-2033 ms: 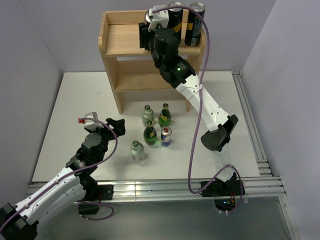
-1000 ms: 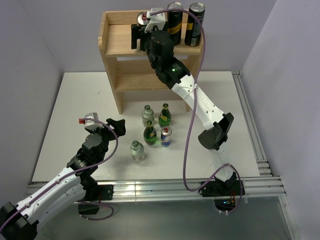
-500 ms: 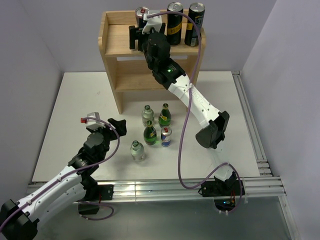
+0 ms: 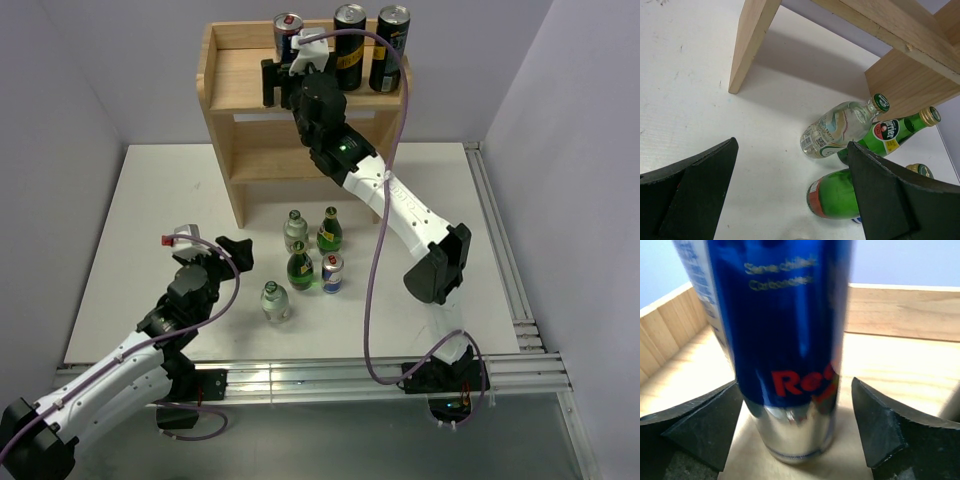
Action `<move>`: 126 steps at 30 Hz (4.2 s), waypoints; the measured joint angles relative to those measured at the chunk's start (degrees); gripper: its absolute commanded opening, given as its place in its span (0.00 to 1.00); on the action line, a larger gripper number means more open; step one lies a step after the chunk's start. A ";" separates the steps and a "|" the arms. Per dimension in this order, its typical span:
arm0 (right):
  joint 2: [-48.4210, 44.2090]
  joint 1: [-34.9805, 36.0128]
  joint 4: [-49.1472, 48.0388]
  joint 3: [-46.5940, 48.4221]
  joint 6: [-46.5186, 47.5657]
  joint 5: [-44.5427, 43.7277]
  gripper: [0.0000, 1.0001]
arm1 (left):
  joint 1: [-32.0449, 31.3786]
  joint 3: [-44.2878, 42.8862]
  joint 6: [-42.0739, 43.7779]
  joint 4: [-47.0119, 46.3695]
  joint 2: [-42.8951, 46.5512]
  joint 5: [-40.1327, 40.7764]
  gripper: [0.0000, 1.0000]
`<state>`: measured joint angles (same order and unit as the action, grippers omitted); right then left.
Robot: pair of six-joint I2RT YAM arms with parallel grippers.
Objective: Place and organize the beverage onto the shelf
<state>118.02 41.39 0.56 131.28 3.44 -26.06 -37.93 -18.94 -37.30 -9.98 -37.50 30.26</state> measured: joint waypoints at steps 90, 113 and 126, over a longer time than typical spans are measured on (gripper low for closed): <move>-75.32 12.85 5.03 -93.50 -24.33 -18.80 1.00 | -39.15 -13.81 -53.37 18.16 -55.89 40.59 0.99; -75.14 12.68 4.11 -96.56 -25.14 -17.35 1.00 | -37.68 -2.38 -14.03 -11.30 -51.25 36.26 0.98; -75.47 12.44 2.78 -99.89 -25.94 -16.96 1.00 | -31.67 -1.57 -1.99 -25.11 -54.29 34.03 0.70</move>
<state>42.54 53.82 3.33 31.40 -22.50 -43.03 -69.60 -20.51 -39.29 -35.09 -91.79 64.29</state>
